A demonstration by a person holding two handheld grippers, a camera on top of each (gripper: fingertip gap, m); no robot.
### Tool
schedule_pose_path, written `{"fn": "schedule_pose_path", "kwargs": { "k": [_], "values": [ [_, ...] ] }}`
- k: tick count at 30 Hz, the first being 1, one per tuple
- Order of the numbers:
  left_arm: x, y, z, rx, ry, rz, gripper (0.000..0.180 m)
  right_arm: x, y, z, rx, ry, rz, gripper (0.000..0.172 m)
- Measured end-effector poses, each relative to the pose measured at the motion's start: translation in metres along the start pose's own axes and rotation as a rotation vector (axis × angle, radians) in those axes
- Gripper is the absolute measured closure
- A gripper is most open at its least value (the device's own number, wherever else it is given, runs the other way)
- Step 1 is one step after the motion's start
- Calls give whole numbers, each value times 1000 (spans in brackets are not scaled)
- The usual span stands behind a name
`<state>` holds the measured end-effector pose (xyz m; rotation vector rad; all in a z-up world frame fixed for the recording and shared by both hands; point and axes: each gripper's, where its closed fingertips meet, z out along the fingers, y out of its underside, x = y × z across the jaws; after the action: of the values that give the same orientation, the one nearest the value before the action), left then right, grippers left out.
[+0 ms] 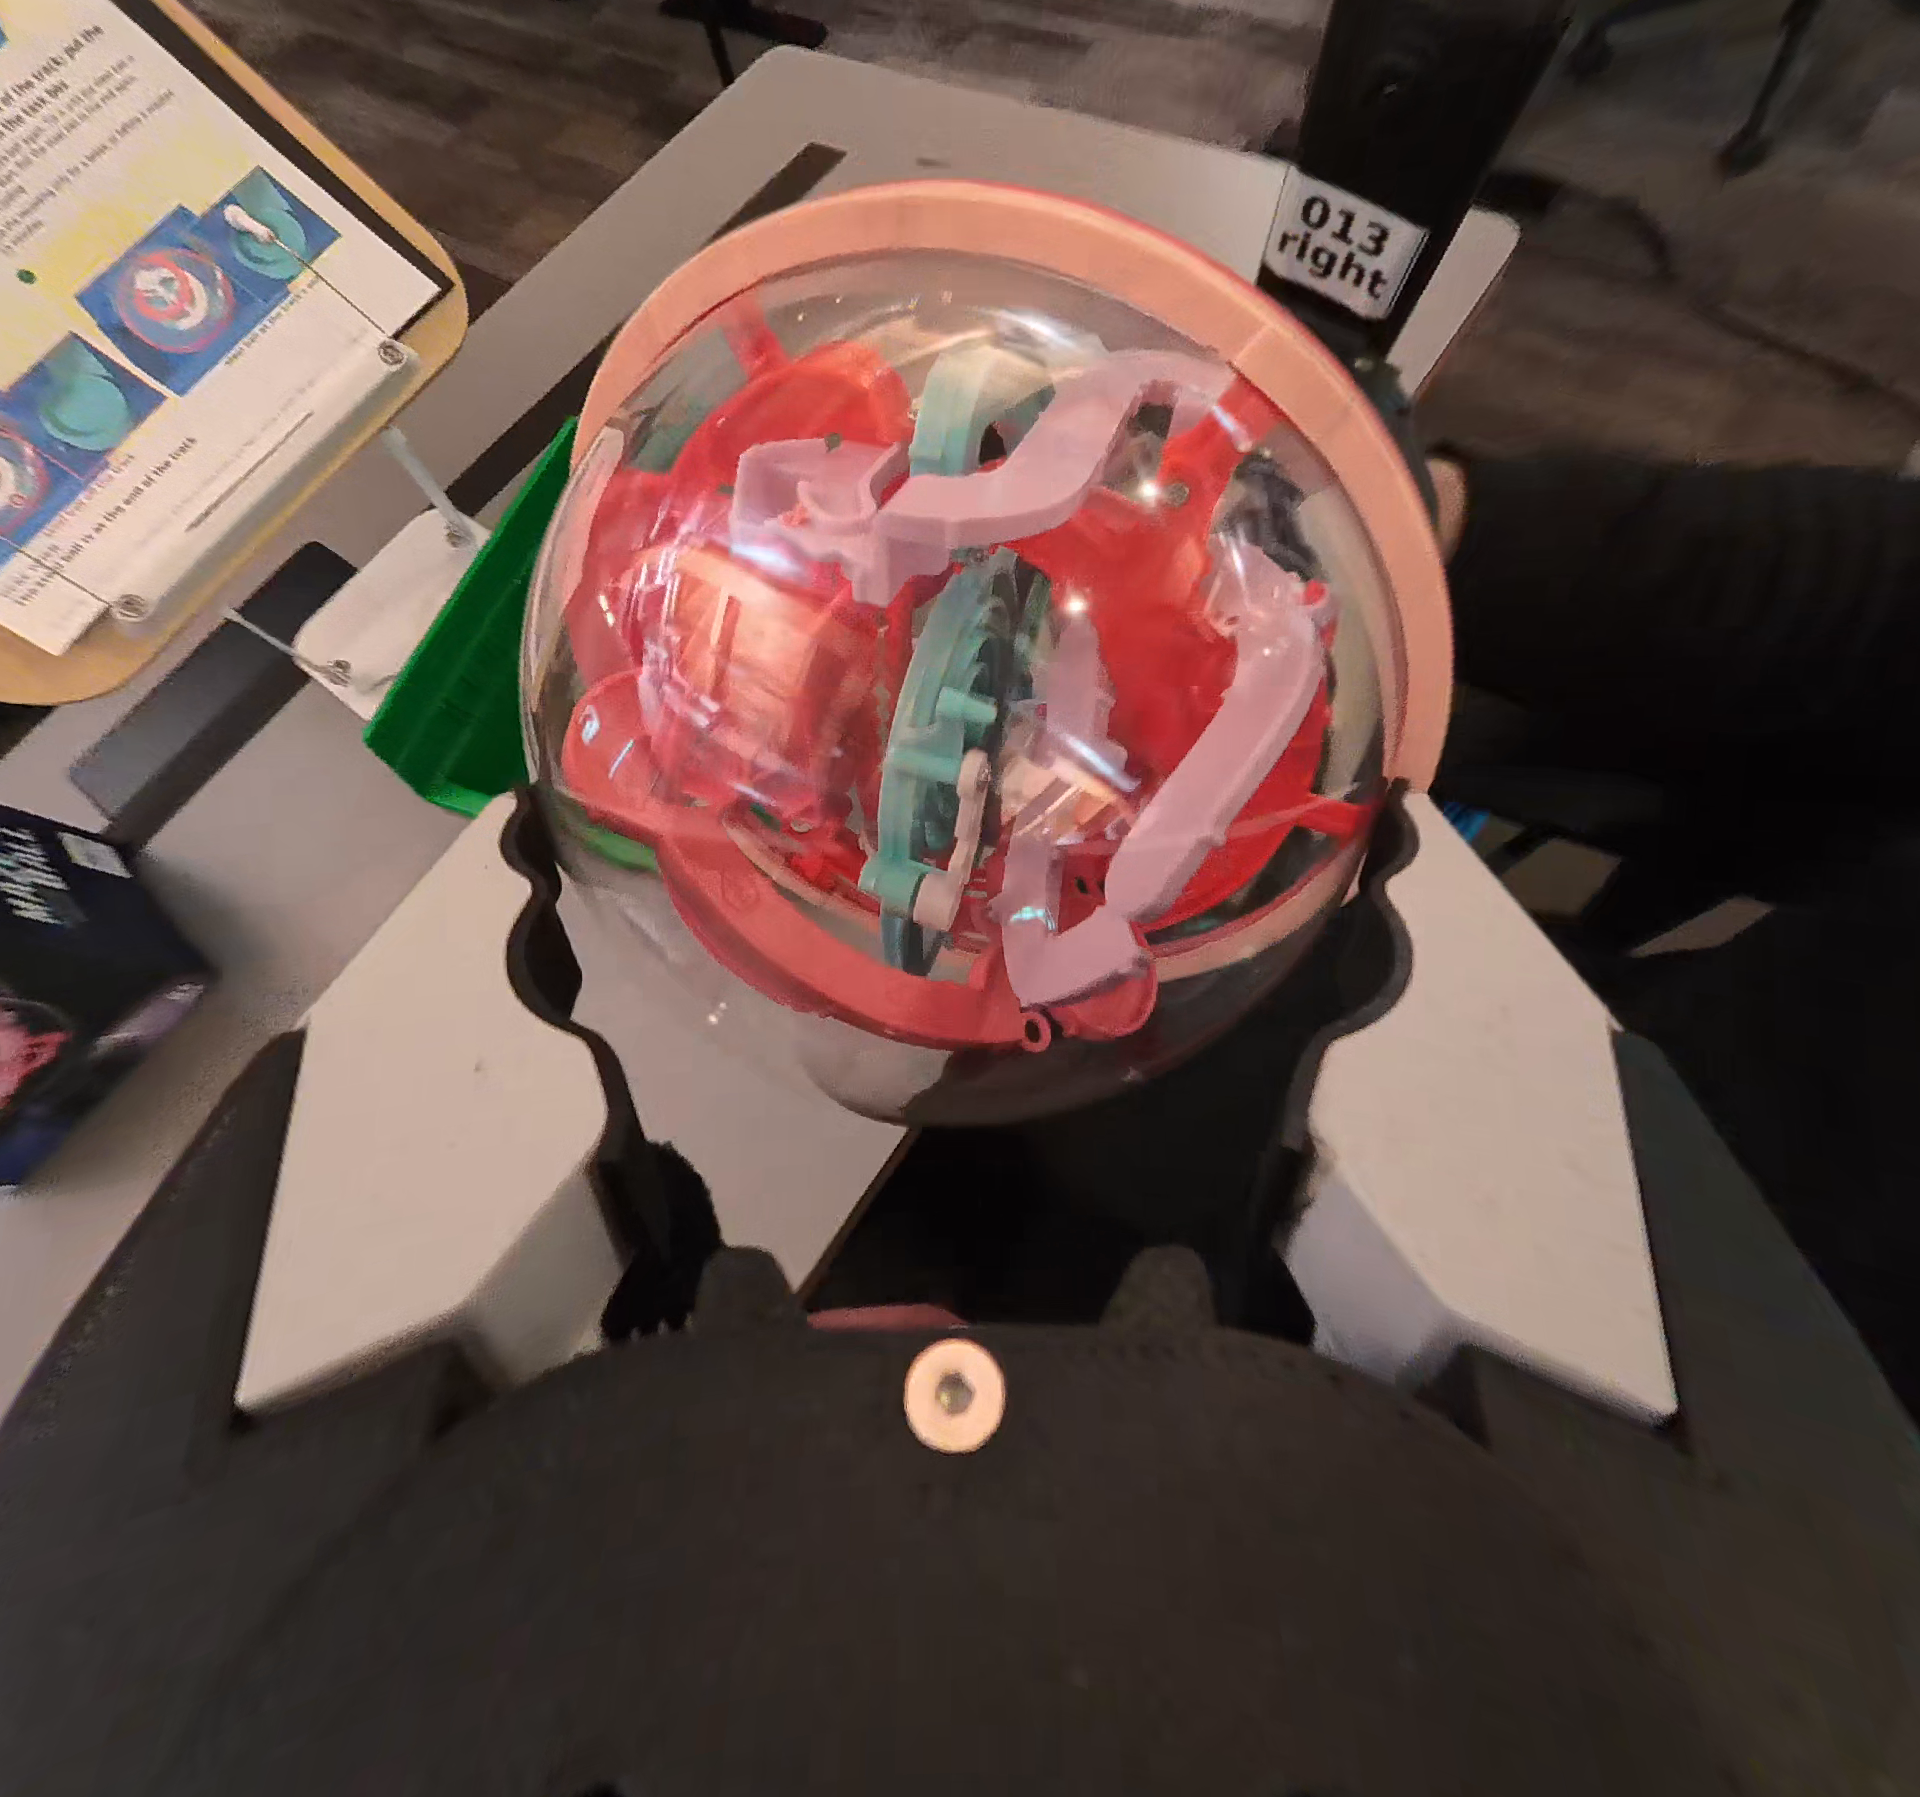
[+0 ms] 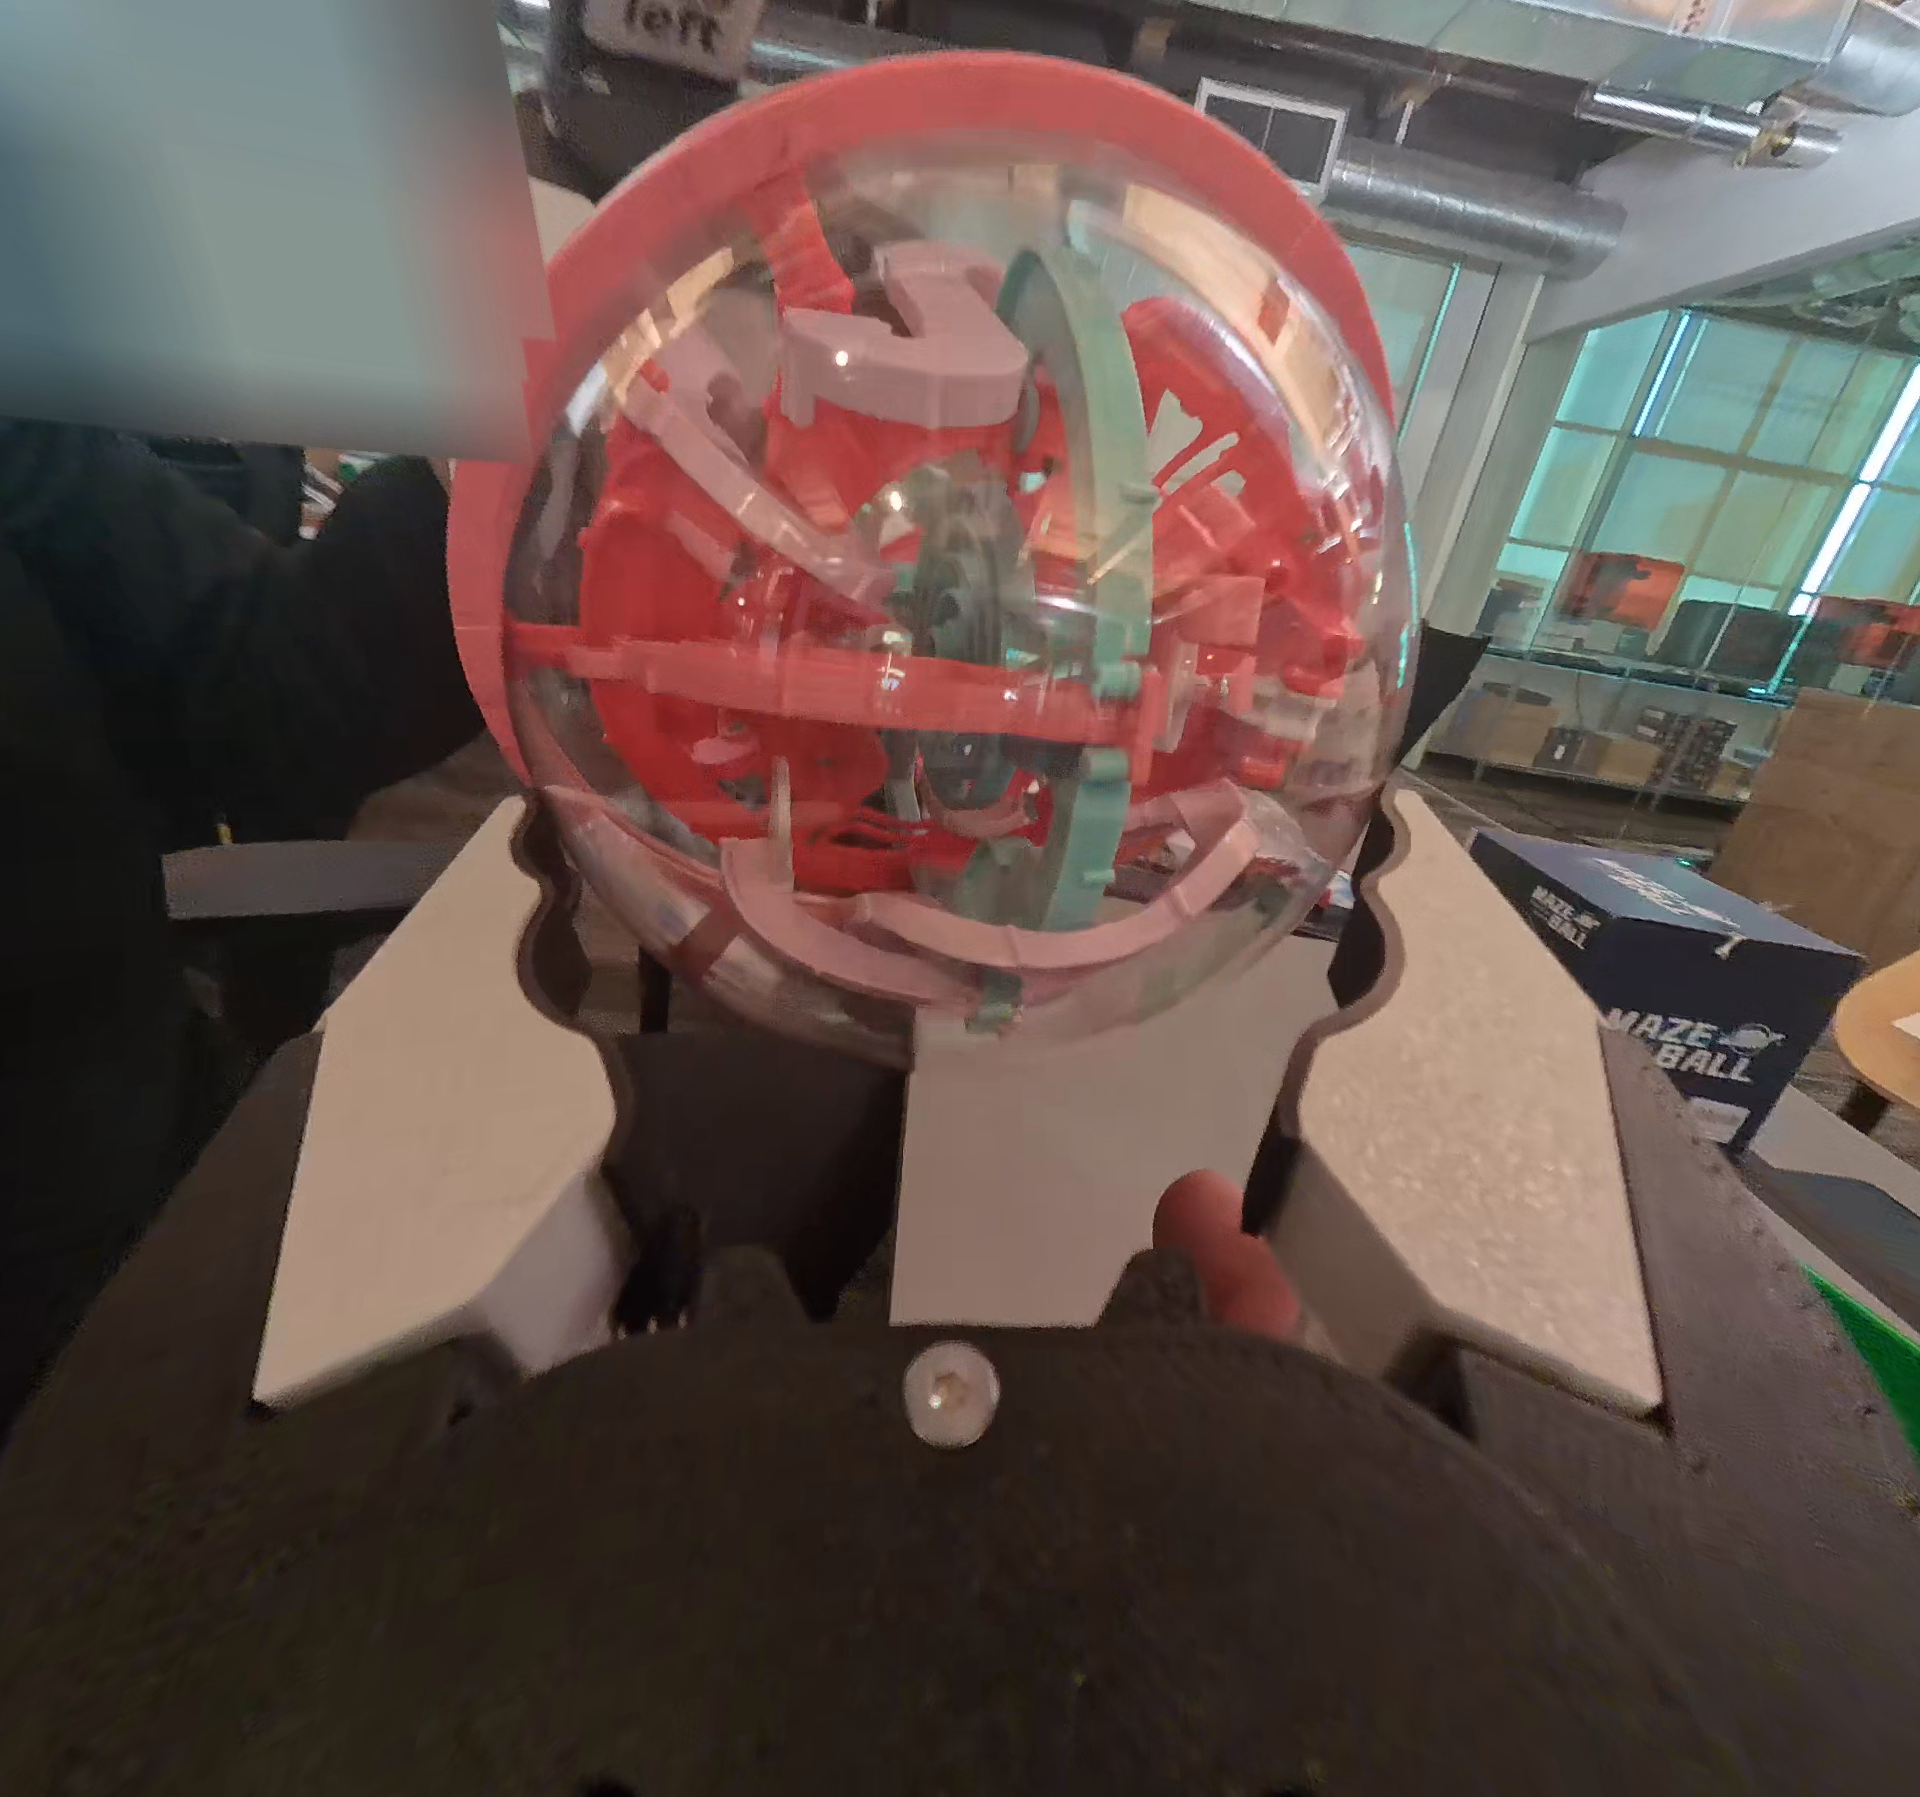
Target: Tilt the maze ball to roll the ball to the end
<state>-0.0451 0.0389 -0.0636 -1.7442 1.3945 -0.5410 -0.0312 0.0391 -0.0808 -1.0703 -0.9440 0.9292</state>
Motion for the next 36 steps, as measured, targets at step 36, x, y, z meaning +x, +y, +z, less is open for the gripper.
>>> {"fn": "schedule_pose_path", "kwargs": {
  "k": [36],
  "values": [
    [25, -58, -12, -45, -44, 446, 31, -16, -26, 23, 427, -54, 287, 18]
  ]
}}
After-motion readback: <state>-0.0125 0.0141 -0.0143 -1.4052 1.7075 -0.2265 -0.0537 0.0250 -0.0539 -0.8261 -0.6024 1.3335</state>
